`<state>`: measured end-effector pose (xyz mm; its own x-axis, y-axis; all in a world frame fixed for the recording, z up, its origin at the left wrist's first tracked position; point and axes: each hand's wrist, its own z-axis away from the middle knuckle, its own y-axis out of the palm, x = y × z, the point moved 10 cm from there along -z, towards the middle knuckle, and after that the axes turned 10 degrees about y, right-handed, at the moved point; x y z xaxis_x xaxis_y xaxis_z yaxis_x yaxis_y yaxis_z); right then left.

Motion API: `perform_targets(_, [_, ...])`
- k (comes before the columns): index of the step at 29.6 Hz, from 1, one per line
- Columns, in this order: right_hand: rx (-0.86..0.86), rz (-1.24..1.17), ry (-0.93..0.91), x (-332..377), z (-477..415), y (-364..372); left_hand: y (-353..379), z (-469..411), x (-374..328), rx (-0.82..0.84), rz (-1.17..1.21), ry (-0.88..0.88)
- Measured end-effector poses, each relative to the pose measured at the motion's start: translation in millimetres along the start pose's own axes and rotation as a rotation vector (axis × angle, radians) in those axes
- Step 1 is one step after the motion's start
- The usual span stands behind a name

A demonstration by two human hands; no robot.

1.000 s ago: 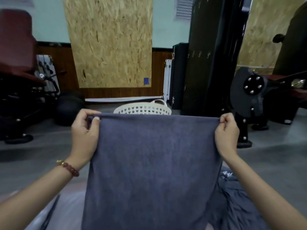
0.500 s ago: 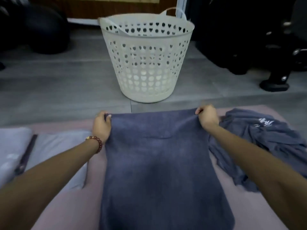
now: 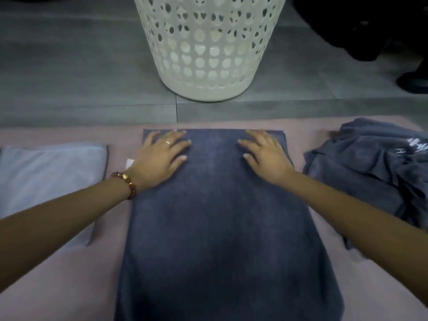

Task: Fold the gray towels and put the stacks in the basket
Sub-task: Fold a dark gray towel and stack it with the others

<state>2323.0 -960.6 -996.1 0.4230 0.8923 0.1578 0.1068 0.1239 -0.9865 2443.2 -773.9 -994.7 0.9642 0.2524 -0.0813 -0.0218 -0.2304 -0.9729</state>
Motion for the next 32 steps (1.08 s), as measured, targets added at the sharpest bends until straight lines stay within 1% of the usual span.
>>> perform_targets(1, [0.06, 0.018, -0.085, 13.7, 22.4, 13.9, 11.6, 14.6, -15.5, 0.056, -0.022, 0.06])
perform_targets(2, [0.127, 0.036, -0.134, 23.2, 46.7, 25.6, 24.5, 33.0, -23.8, 0.12, -0.031, 0.065])
perform_targets(4, [0.249, 0.067, -0.153, 13.2, 97.3, 47.7, 43.3, 76.4, -23.2, 0.207, -0.036, -0.029])
perform_targets(5, [0.276, 0.062, -0.091, -5.9, 116.8, 52.4, 46.4, 96.3, -17.3, 0.21, -0.025, -0.115])
perform_targets(6, [0.249, 0.012, 0.04, -29.5, 141.7, 47.2, 41.1, 119.5, -16.9, 0.193, 0.026, -0.219])
perform_targets(8, [0.103, -0.253, 0.389, -80.6, 179.4, 24.9, 33.8, 154.6, -17.0, 0.145, 0.23, -0.468])
perform_targets(10, [-0.052, -0.43, 0.607, -102.4, 217.0, 7.0, 22.6, 176.8, -41.0, 0.031, 0.466, -0.588])
perform_targets(11, [-0.088, -0.49, 0.709, -109.6, 234.7, 5.2, 17.5, 187.1, -54.6, -0.03, 0.537, -0.619])
perform_targets(12, [-0.082, -0.563, 0.804, -113.6, 250.3, 6.5, 12.4, 197.6, -65.5, -0.071, 0.57, -0.652])
perform_targets(13, [-0.029, -0.625, 0.87, -117.5, 265.7, 12.1, 8.9, 210.6, -72.6, -0.097, 0.588, -0.701])
perform_targets(14, [0.033, -0.66, 0.891, -117.1, 278.5, 15.3, 5.3, 223.7, -79.2, -0.111, 0.594, -0.757])
perform_targets(17, [0.162, -0.721, 0.853, -102.9, 307.0, 15.1, 12.6, 264.2, -89.7, -0.127, 0.604, -0.907])
perform_targets(19, [0.188, -0.794, 0.787, -84.4, 314.5, 13.8, 19.3, 280.8, -96.9, -0.144, 0.687, -0.938])
perform_targets(21, [0.2, -0.85, 0.696, -69.0, 318.5, 10.8, 23.6, 288.7, -112.1, -0.136, 0.789, -0.891])
perform_targets(23, [0.223, -0.896, 0.626, -63.6, 321.8, 8.3, 16.3, 291.1, -125.0, -0.147, 0.823, -0.834])
perform_targets(24, [0.24, -0.9, 0.597, -63.5, 323.0, 8.0, 9.7, 291.1, -129.4, -0.163, 0.842, -0.823])
perform_targets(26, [0.252, -0.858, 0.526, -63.5, 325.5, 2.2, 2.1, 294.1, -136.1, -0.141, 0.906, -0.826])
perform_targets(29, [0.189, -0.809, 0.489, -66.5, 324.0, -15.0, -7.7, 295.4, -142.5, -0.039, 0.969, -0.757])
perform_targets(30, [0.163, -0.817, 0.496, -69.3, 323.2, -20.3, -12.6, 295.3, -144.3, -0.029, 0.999, -0.724])
perform_targets(32, [0.103, -0.845, 0.514, -76.0, 320.3, -31.0, -26.7, 293.7, -143.6, -0.077, 1.034, -0.669])
